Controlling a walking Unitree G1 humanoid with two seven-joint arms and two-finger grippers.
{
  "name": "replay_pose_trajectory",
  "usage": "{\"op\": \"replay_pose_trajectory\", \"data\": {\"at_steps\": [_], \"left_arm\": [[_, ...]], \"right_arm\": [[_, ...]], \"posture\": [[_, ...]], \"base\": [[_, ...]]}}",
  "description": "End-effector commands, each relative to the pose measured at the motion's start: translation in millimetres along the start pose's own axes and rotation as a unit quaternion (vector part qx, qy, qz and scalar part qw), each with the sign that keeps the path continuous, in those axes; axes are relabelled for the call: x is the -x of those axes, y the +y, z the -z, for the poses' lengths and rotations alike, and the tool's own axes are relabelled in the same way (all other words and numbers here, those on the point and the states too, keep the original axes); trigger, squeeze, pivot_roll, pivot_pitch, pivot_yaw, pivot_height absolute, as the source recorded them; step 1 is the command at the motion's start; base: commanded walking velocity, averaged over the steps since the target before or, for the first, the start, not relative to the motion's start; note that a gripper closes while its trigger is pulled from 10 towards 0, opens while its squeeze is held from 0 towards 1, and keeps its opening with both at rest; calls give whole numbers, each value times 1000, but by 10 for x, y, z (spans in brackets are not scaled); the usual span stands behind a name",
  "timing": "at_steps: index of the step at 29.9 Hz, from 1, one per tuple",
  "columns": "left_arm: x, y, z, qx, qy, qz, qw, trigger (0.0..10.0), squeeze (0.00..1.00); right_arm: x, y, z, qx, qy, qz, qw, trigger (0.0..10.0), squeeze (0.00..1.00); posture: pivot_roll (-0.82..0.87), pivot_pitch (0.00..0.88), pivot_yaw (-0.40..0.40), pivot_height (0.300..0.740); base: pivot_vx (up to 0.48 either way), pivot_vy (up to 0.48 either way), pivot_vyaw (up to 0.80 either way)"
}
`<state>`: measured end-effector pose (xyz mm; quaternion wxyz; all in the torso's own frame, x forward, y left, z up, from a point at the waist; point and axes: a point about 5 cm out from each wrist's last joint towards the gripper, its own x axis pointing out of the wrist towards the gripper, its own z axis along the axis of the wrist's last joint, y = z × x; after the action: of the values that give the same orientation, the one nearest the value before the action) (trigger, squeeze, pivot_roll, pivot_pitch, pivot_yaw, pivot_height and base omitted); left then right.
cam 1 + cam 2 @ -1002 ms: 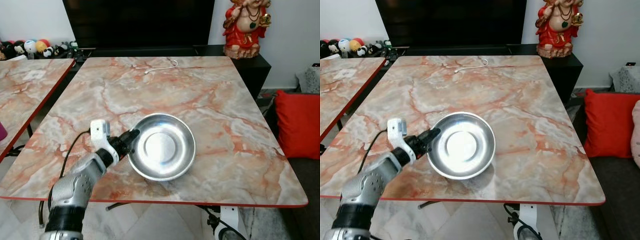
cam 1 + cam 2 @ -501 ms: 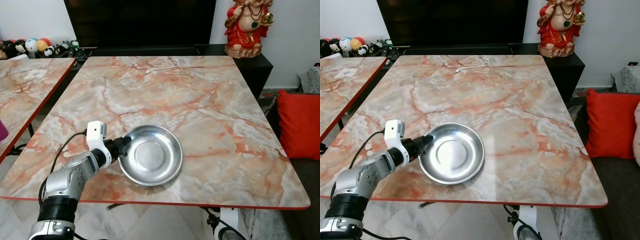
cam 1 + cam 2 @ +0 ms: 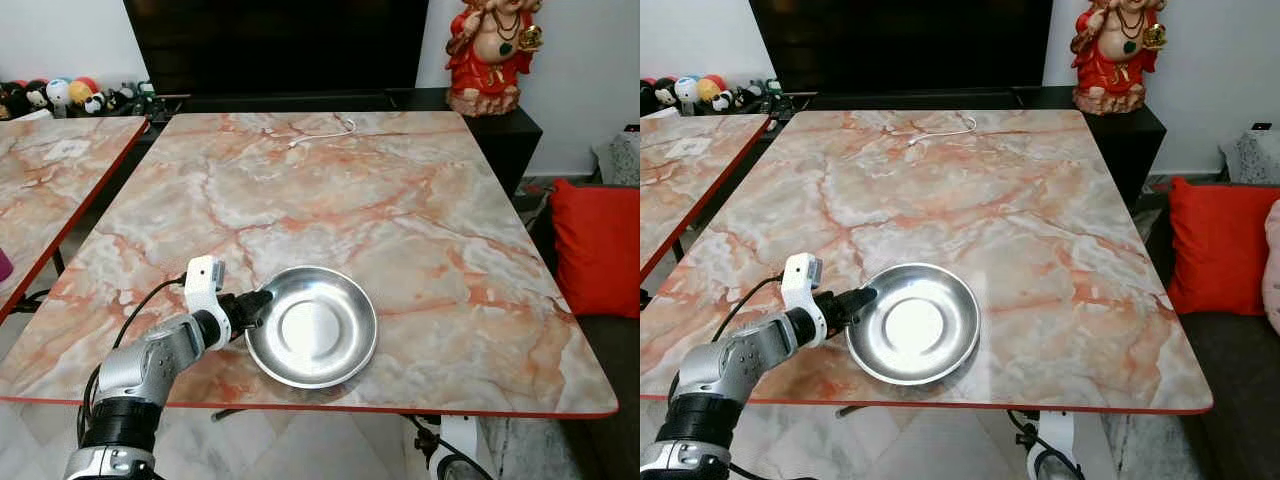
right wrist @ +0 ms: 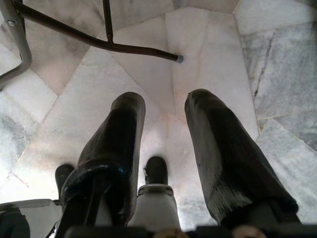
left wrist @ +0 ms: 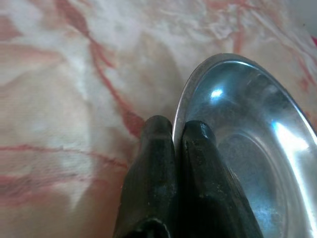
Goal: Setting the table
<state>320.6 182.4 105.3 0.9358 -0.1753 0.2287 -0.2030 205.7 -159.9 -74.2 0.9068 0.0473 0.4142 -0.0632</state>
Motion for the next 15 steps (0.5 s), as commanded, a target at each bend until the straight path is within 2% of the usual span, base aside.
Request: {"op": "replay_pose_trajectory", "data": {"at_steps": [1, 3, 5, 6, 7, 13, 14, 15], "left_arm": [[43, 67, 66, -27, 30, -26, 999, 10000, 0], [46, 65, 66, -29, 30, -25, 999, 10000, 0], [45, 57, 56, -37, 31, -22, 999, 10000, 173], [45, 56, 55, -38, 32, -22, 999, 10000, 173], [43, 54, 53, -41, 32, -22, 998, 10000, 306], [39, 52, 60, -44, 36, -23, 998, 10000, 325], [38, 49, 67, -45, 38, -22, 998, 10000, 596], [36, 45, 74, -47, 39, -21, 998, 10000, 596]], "right_arm": [[2, 7, 14, 6, 4, -2, 1000, 10000, 0], [2, 8, 12, 8, 4, -3, 1000, 10000, 0], [1, 13, 11, 8, 4, -3, 1000, 10000, 0], [1, 14, 11, 8, 4, -3, 1000, 10000, 0], [2, 15, 12, 6, 3, -3, 1000, 10000, 0], [2, 17, 13, 2, 3, -1, 1000, 10000, 0], [2, 17, 13, 2, 3, -1, 1000, 10000, 0], [2, 18, 14, 2, 3, -1, 1000, 10000, 0]], "posture": [[-37, 0, 25, 740], [-37, 0, 25, 740], [-37, 0, 27, 740], [-37, 0, 27, 740], [-37, 0, 27, 740], [-41, 0, 30, 740], [-41, 0, 30, 740], [-41, 0, 30, 740]], "base": [[0, 0, 0], [0, 0, 0], [0, 0, 0], [0, 0, 0], [0, 0, 0], [0, 0, 0], [0, 0, 0], [0, 0, 0]]}}
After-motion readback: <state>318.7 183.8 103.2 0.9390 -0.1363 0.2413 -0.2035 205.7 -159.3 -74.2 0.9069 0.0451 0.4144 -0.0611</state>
